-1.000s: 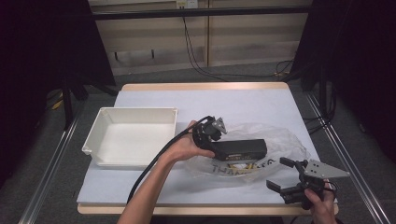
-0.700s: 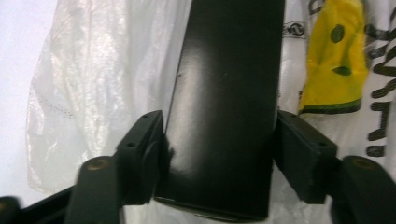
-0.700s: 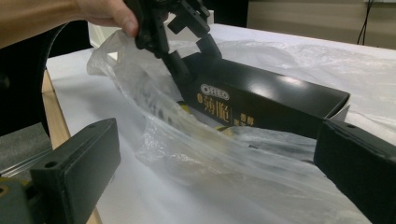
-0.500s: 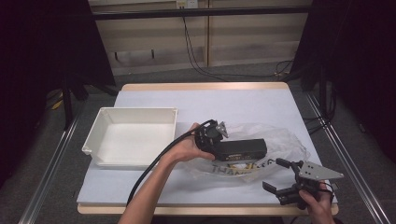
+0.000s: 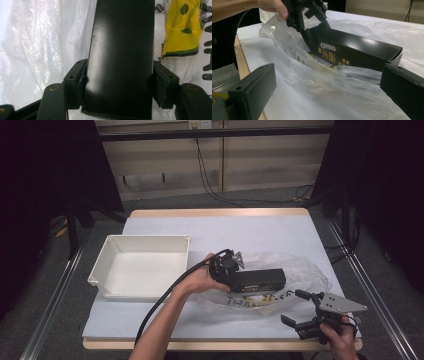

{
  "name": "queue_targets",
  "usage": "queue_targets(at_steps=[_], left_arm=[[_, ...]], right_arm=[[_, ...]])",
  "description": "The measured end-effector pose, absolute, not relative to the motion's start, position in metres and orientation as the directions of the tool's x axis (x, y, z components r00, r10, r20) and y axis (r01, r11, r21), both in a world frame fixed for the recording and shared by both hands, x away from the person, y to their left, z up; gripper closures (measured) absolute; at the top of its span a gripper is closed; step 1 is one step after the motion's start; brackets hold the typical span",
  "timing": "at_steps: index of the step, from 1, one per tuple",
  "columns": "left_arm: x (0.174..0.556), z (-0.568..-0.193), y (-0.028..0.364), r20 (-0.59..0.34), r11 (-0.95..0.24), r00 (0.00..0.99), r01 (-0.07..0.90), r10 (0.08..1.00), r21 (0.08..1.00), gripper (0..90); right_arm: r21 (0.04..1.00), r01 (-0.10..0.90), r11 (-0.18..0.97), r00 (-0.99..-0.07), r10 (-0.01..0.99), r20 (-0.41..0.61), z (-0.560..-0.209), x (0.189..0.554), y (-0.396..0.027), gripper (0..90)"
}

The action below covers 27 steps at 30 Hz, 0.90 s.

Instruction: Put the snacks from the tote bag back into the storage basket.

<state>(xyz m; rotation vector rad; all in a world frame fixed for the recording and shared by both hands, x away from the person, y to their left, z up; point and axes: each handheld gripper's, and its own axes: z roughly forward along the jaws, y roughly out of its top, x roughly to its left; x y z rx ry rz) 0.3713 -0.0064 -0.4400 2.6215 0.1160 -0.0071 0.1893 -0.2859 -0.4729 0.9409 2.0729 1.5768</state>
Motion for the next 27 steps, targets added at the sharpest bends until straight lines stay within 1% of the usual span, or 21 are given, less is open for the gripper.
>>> queue_targets(at_steps=[4, 6, 8, 9, 11, 13, 14, 16, 19, 26, 27], left_arm=[[0.376, -0.439, -0.005, -0.037, -0.867, 0.997, 0.080, 0.071, 0.492, 41.9], [0.375, -0.439, -0.006, -0.048, -0.859, 0.995, 0.096, 0.083, 0.502, 42.2], [0.373, -0.438, -0.006, -0.039, -0.859, 0.996, 0.091, 0.083, 0.503, 42.7], [0.374, -0.437, -0.006, -0.035, -0.870, 0.997, 0.073, 0.064, 0.487, 42.8], [0.372, -0.437, -0.007, -0.043, -0.858, 0.996, 0.093, 0.082, 0.505, 42.9], [0.373, -0.436, -0.007, -0.038, -0.862, 0.997, 0.076, 0.065, 0.501, 43.0], [0.371, -0.436, -0.008, -0.060, -0.849, 0.995, 0.099, 0.079, 0.519, 43.0], [0.371, -0.433, -0.009, -0.050, -0.853, 0.996, 0.084, 0.068, 0.516, 43.0], [0.371, -0.430, -0.010, -0.065, -0.856, 0.995, 0.097, 0.074, 0.507, 42.9], [0.368, -0.425, -0.011, -0.082, -0.834, 0.993, 0.113, 0.082, 0.540, 42.9], [0.368, -0.422, -0.011, -0.067, -0.839, 0.995, 0.094, 0.069, 0.535, 43.0]], right_arm=[[0.945, 0.290, 0.154, -0.717, 0.689, 0.107, -0.473, 0.190, -0.286, 0.0], [0.944, 0.292, 0.154, -0.716, 0.690, 0.109, -0.473, 0.190, -0.286, 0.0], [0.944, 0.291, 0.154, -0.715, 0.691, 0.107, -0.473, 0.190, -0.286, 0.0], [0.945, 0.287, 0.155, -0.716, 0.690, 0.105, -0.473, 0.190, -0.286, 0.0], [0.946, 0.287, 0.148, -0.706, 0.700, 0.105, -0.473, 0.189, -0.286, 0.0], [0.947, 0.286, 0.147, -0.708, 0.698, 0.106, -0.473, 0.189, -0.287, 0.0], [0.947, 0.286, 0.145, -0.705, 0.701, 0.105, -0.473, 0.189, -0.287, 0.0], [0.947, 0.286, 0.146, -0.706, 0.700, 0.105, -0.473, 0.189, -0.287, 0.0], [0.946, 0.286, 0.149, -0.709, 0.698, 0.105, -0.473, 0.189, -0.287, 0.0], [0.948, 0.282, 0.147, -0.709, 0.698, 0.103, -0.473, 0.189, -0.288, 0.0], [0.948, 0.281, 0.148, -0.709, 0.698, 0.101, -0.472, 0.189, -0.288, 0.0]])
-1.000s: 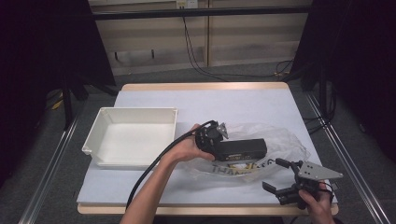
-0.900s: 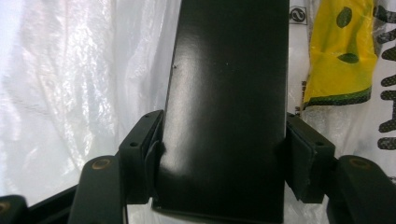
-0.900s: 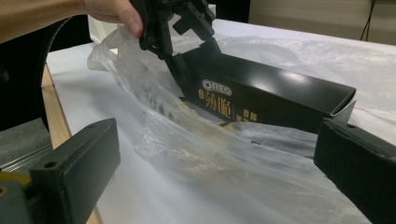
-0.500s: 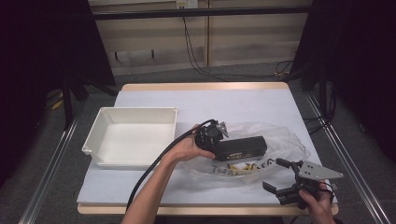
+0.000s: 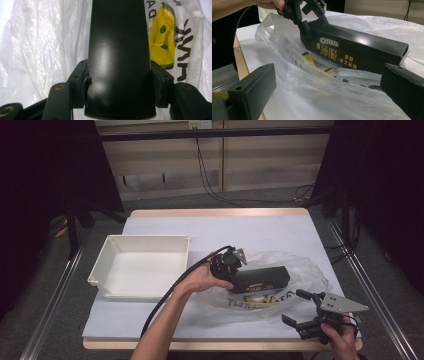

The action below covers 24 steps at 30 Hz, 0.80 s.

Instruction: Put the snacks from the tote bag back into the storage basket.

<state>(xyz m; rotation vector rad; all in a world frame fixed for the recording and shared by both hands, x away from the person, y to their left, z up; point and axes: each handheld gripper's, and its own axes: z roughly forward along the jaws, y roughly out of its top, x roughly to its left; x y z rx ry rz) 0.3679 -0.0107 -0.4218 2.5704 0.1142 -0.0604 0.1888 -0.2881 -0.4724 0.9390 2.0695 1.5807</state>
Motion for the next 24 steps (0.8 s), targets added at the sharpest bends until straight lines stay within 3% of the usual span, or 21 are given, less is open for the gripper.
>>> queue_targets(at_steps=[24], left_arm=[[0.354, -0.388, 0.000, -0.032, -0.796, 0.999, 0.054, 0.043, 0.603, 43.0]], right_arm=[[0.952, 0.258, 0.163, -0.719, 0.691, 0.076, -0.471, 0.187, -0.290, 0.0]])
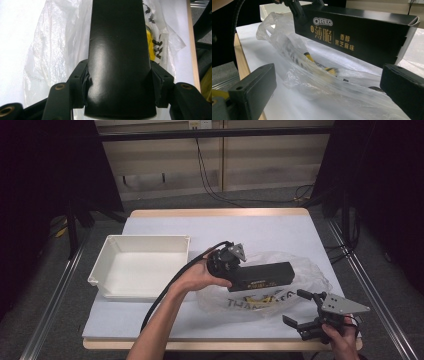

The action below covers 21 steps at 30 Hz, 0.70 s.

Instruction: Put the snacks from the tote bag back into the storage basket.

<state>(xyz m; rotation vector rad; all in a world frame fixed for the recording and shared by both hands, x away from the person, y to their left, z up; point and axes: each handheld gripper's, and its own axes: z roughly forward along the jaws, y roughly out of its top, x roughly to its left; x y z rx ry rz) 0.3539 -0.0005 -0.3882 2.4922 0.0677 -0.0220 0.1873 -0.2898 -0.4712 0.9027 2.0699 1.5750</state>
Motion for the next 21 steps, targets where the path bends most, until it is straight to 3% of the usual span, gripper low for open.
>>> queue_targets(at_steps=[21], left_arm=[[0.346, -0.368, 0.021, -0.013, -0.776, 0.999, 0.034, 0.033, 0.630, 43.0]], right_arm=[[0.961, 0.232, 0.151, -0.718, 0.694, 0.064, -0.470, 0.184, -0.294, 0.0]])
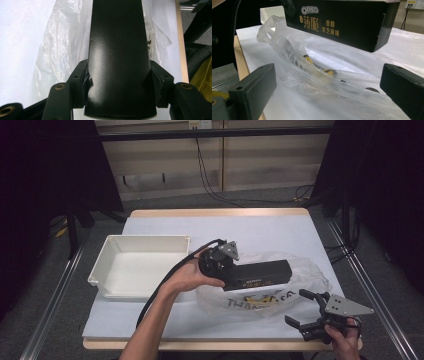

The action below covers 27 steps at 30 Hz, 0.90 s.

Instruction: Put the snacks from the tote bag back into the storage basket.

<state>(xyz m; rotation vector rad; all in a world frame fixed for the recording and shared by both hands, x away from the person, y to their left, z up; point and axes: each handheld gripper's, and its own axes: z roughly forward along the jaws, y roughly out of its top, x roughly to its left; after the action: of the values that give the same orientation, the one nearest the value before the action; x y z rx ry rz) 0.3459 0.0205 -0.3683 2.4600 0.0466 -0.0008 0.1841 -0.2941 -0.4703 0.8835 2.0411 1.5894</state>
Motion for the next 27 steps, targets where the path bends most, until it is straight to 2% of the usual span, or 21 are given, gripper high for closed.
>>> queue_targets(at_steps=[15, 27], left_arm=[[0.346, -0.359, 0.042, -0.008, -0.767, 0.999, 0.031, 0.033, 0.640, 43.1], [0.350, -0.352, 0.062, 0.001, -0.748, 0.997, 0.056, 0.076, 0.662, 43.1]], right_arm=[[0.959, 0.239, 0.152, -0.715, 0.696, 0.067, -0.470, 0.184, -0.294, 0.0], [0.959, 0.236, 0.154, -0.716, 0.695, 0.064, -0.470, 0.185, -0.295, 0.0]])
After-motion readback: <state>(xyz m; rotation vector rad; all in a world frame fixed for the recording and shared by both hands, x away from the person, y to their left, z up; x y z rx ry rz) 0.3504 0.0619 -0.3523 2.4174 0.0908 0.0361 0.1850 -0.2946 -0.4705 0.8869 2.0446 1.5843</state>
